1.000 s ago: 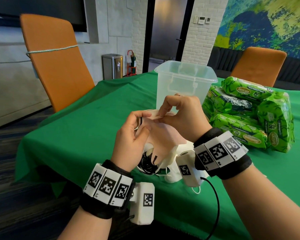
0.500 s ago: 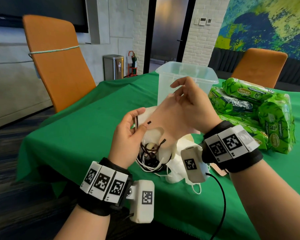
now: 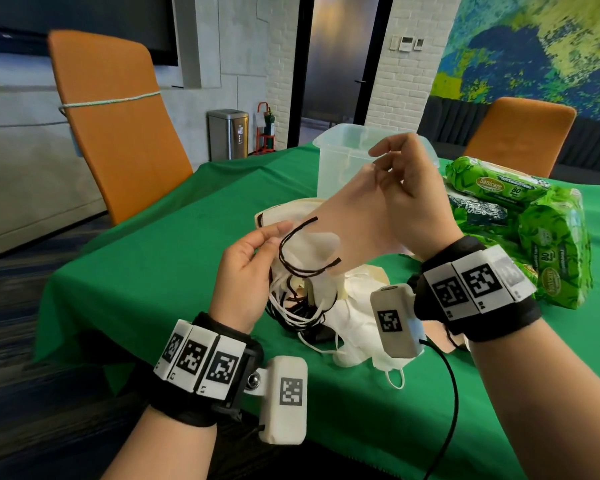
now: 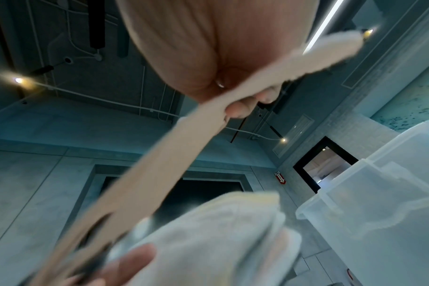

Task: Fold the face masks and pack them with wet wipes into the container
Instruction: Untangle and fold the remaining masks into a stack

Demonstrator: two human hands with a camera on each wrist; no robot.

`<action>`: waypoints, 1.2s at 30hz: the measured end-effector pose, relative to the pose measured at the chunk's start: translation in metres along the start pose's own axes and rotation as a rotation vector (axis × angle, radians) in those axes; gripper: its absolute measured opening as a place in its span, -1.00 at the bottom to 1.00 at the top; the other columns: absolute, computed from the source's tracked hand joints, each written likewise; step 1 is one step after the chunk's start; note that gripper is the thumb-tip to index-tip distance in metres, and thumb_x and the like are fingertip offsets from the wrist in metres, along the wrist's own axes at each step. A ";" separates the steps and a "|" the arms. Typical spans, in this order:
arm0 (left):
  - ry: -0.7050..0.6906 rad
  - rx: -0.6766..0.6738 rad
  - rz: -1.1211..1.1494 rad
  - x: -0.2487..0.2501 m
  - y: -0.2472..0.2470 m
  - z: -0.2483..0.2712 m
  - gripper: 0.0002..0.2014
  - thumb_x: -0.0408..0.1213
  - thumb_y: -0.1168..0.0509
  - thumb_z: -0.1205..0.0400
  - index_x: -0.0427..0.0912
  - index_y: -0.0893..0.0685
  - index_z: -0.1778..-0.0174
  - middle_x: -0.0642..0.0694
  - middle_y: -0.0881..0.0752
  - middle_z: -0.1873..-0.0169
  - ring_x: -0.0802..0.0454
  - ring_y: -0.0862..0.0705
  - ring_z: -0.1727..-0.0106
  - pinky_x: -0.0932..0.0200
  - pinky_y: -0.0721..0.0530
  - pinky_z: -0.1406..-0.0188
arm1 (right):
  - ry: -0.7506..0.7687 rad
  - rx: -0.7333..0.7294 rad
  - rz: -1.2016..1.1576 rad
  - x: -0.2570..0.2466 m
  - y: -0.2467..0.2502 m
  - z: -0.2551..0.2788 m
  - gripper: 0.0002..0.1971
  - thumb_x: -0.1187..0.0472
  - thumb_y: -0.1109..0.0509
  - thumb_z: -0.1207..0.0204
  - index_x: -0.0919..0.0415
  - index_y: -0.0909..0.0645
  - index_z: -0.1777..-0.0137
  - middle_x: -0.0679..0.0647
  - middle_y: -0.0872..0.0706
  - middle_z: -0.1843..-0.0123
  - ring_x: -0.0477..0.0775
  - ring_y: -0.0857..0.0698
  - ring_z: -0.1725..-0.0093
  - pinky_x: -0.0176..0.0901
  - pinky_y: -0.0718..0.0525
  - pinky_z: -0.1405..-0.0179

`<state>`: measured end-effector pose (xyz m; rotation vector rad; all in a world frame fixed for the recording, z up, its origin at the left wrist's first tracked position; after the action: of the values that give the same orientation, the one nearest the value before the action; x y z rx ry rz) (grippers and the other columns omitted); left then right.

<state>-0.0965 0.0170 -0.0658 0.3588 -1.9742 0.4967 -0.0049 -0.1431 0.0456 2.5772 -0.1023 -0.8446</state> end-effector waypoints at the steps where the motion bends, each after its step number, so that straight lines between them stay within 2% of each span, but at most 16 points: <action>1: -0.012 -0.002 -0.026 0.001 0.001 0.000 -0.63 -0.53 -0.14 -0.66 0.05 -0.70 -0.02 -0.06 -0.75 0.00 0.16 -0.72 -0.03 0.12 -0.61 -0.19 | 0.017 -0.003 -0.058 -0.002 0.000 -0.001 -0.67 0.45 -0.07 -0.41 -0.01 -0.43 0.05 -0.20 -0.52 0.21 -0.26 -0.52 0.19 -0.37 -0.44 0.14; 3: -0.034 -0.005 -0.079 0.004 0.003 0.001 -0.54 -0.63 -0.13 -0.62 0.10 -0.63 -0.09 0.04 -0.58 0.24 0.36 -0.50 0.50 0.44 -0.50 0.36 | 0.046 -0.055 -0.197 -0.005 -0.002 -0.001 -0.61 0.50 -0.03 -0.33 -0.04 -0.42 0.10 -0.12 -0.52 0.20 -0.19 -0.52 0.18 -0.38 -0.44 0.13; 4: -0.036 -0.005 -0.100 0.005 0.003 0.002 -0.49 -0.68 -0.13 -0.60 0.11 -0.59 -0.13 0.04 -0.48 0.30 0.31 -0.35 0.63 0.48 -0.36 0.55 | 0.050 -0.108 -0.256 -0.006 -0.006 0.000 -0.58 0.55 -0.01 -0.30 0.00 -0.43 0.10 -0.07 -0.52 0.21 -0.15 -0.50 0.19 -0.40 -0.44 0.15; 6: -0.037 -0.014 -0.132 0.007 0.002 0.004 -0.42 -0.74 -0.12 -0.55 0.09 -0.56 -0.19 0.03 -0.38 0.30 0.29 -0.29 0.68 0.53 -0.28 0.62 | 0.044 -0.224 -0.267 -0.008 -0.017 0.004 -0.55 0.61 -0.01 -0.29 0.04 -0.45 0.11 -0.06 -0.52 0.22 -0.13 -0.50 0.19 -0.38 -0.43 0.17; 8: -0.028 -0.036 -0.132 0.006 -0.001 0.004 -0.36 -0.76 -0.13 -0.52 0.14 -0.57 -0.20 0.01 -0.44 0.31 0.30 -0.32 0.63 0.50 -0.38 0.52 | 0.052 -0.316 -0.133 -0.011 -0.030 0.010 -0.57 0.59 -0.06 -0.35 0.00 -0.45 0.10 -0.12 -0.52 0.22 -0.18 -0.50 0.21 -0.32 -0.45 0.17; 9: -0.024 -0.060 -0.122 0.006 -0.004 0.005 -0.32 -0.75 -0.15 -0.49 0.22 -0.59 -0.18 -0.05 -0.56 0.23 0.22 -0.41 0.54 0.36 -0.49 0.41 | 0.076 -0.355 -0.046 -0.014 -0.037 0.014 -0.62 0.55 -0.08 -0.37 0.02 -0.45 0.07 -0.13 -0.53 0.21 -0.17 -0.51 0.21 -0.30 -0.47 0.16; 11: -0.015 -0.122 -0.058 0.005 -0.013 0.007 -0.28 -0.73 -0.17 -0.41 0.26 -0.64 -0.16 -0.13 -0.68 -0.13 -0.04 -0.60 0.24 0.04 -0.62 0.06 | 0.143 -0.407 0.082 -0.022 -0.052 0.021 -0.70 0.53 -0.12 -0.40 0.21 -0.50 -0.03 -0.04 -0.58 0.16 -0.07 -0.55 0.17 -0.23 -0.49 0.11; 13: 0.005 -0.163 0.019 0.004 -0.019 0.009 -0.27 -0.79 -0.14 -0.39 0.17 -0.60 -0.19 -0.03 -0.72 -0.16 0.11 -0.70 0.01 0.13 -0.66 -0.12 | 0.199 -0.405 0.132 -0.030 -0.062 0.025 -0.71 0.56 -0.18 -0.39 0.37 -0.50 -0.09 0.08 -0.62 0.11 0.05 -0.59 0.14 -0.21 -0.49 0.12; 16: 0.039 -0.217 0.090 0.003 -0.024 0.013 -0.34 -0.86 -0.05 -0.46 0.01 -0.56 -0.18 0.16 -0.77 0.14 0.31 -0.71 0.17 0.43 -0.65 0.13 | 0.217 -0.339 0.134 -0.031 -0.064 0.023 -0.72 0.56 -0.27 -0.38 0.40 -0.50 -0.09 0.14 -0.61 0.14 0.09 -0.56 0.16 -0.40 -0.48 0.18; 18: 0.047 -0.207 0.154 0.004 -0.024 0.014 -0.51 -0.66 -0.08 -0.52 -0.02 -0.61 -0.16 0.09 -0.78 0.25 0.25 -0.70 0.24 0.44 -0.63 0.22 | 0.191 -0.295 0.103 -0.028 -0.061 0.021 -0.74 0.54 -0.30 -0.40 0.40 -0.49 -0.08 0.17 -0.58 0.17 0.13 -0.54 0.18 -0.28 -0.50 0.17; 21: 0.065 -0.158 0.257 0.007 -0.025 0.015 -0.68 -0.28 -0.19 -0.50 -0.07 -0.65 -0.16 0.03 -0.79 -0.04 0.15 -0.70 -0.17 0.24 -0.61 -0.20 | 0.161 -0.258 0.069 -0.027 -0.060 0.021 -0.73 0.54 -0.31 -0.39 0.38 -0.48 -0.09 0.20 -0.57 0.21 0.14 -0.54 0.21 -0.06 -0.52 0.17; 24: 0.038 -0.100 0.200 0.009 -0.027 0.015 -0.72 -0.47 -0.28 -0.61 -0.11 -0.62 -0.19 0.14 -0.80 0.06 0.25 -0.73 -0.06 0.34 -0.66 -0.04 | 0.139 -0.216 0.065 -0.025 -0.060 0.021 -0.74 0.53 -0.31 -0.39 0.36 -0.49 -0.07 0.14 -0.56 0.23 -0.02 -0.51 0.29 -0.25 -0.47 0.23; 26: 0.048 -0.057 0.160 0.005 -0.025 0.014 -0.62 -0.60 -0.23 -0.59 -0.19 -0.59 -0.27 0.07 -0.78 -0.02 0.13 -0.73 -0.09 0.16 -0.70 -0.14 | 0.124 -0.210 0.076 -0.023 -0.060 0.021 -0.74 0.52 -0.31 -0.39 0.35 -0.50 -0.06 0.11 -0.56 0.21 -0.20 -0.47 0.31 -0.39 -0.41 0.27; 29: 0.012 -0.015 0.079 0.005 -0.020 0.014 -0.54 -0.66 -0.24 -0.56 0.01 -0.57 -0.17 0.00 -0.70 -0.12 0.02 -0.67 -0.20 -0.12 -0.56 -0.36 | 0.097 -0.189 0.158 -0.018 -0.057 0.024 -0.72 0.35 -0.41 -0.41 0.29 -0.51 -0.11 0.06 -0.56 0.11 -0.20 -0.45 0.27 -0.23 -0.36 0.20; 33: -0.021 0.052 0.103 0.009 -0.011 0.013 -0.33 -0.69 -0.24 -0.53 0.27 -0.47 -0.24 -0.14 -0.66 -0.20 -0.05 -0.66 -0.22 -0.17 -0.56 -0.34 | -0.148 -0.244 0.426 0.005 -0.044 0.030 -0.55 -0.12 -0.37 -0.46 0.06 -0.43 -0.27 0.05 -0.47 -0.27 0.05 -0.41 -0.25 -0.09 -0.20 -0.08; 36: -0.025 0.112 0.148 0.008 -0.006 0.011 -0.28 -0.51 -0.25 -0.45 0.50 -0.41 -0.24 -0.21 -0.58 -0.33 -0.11 -0.60 -0.33 -0.24 -0.50 -0.39 | -0.287 -0.320 0.106 0.014 -0.044 0.042 -0.65 -0.05 -0.32 -0.51 0.07 -0.38 -0.19 0.04 -0.51 -0.20 0.02 -0.49 -0.18 -0.21 -0.40 -0.03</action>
<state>-0.1060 0.0059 -0.0615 0.2909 -2.0110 0.7030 -0.0204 -0.1216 -0.0103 2.1252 -0.1715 -1.0896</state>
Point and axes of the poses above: each hand's wrist, its own z-axis away from the middle knuckle, its own y-axis out of the back of the hand, x = y × z, the point moved 7 cm from there along -z, towards the middle knuckle
